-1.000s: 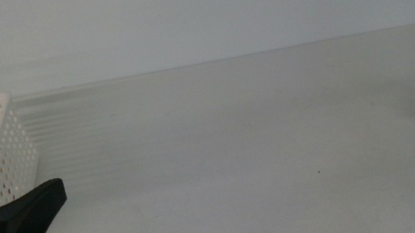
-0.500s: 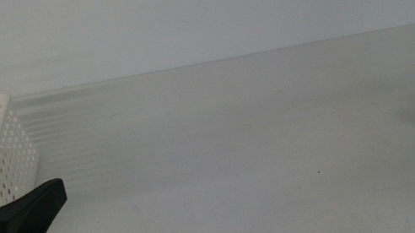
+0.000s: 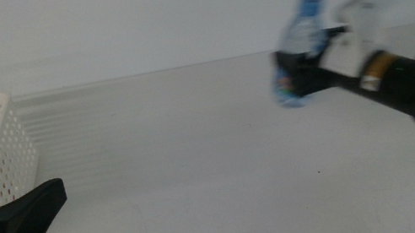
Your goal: Use arms to grab the bottles and put them into the dustbin to the left of the table.
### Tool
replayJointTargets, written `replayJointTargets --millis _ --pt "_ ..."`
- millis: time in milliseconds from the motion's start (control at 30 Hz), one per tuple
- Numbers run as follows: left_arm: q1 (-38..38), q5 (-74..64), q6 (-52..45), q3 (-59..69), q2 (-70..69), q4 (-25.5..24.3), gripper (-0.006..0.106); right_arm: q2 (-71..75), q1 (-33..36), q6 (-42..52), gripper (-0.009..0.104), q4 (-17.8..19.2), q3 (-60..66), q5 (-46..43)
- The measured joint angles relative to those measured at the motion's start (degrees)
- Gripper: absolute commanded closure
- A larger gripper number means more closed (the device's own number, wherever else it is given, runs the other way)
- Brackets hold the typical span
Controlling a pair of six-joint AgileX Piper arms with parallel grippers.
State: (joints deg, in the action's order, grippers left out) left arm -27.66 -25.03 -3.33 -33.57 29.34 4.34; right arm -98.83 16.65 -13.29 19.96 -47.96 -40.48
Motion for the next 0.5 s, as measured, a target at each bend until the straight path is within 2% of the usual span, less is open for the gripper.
replayJointTargets --millis 100,233,333,500 --pt "0.0 0.0 0.0 0.0 0.0 0.0 0.016 -1.52 5.01 -5.0 0.095 6.56 -5.81 6.28" --pt "0.0 0.0 0.0 0.0 0.0 0.0 0.016 -5.22 11.05 -9.99 0.095 13.36 -12.35 8.96" --pt "0.0 0.0 0.0 0.0 0.0 0.0 0.016 -8.3 14.85 -11.7 0.095 16.32 -15.54 9.37" --pt "0.0 0.0 0.0 0.0 0.0 0.0 0.016 -11.24 19.4 -12.1 0.095 17.94 -16.49 10.76"
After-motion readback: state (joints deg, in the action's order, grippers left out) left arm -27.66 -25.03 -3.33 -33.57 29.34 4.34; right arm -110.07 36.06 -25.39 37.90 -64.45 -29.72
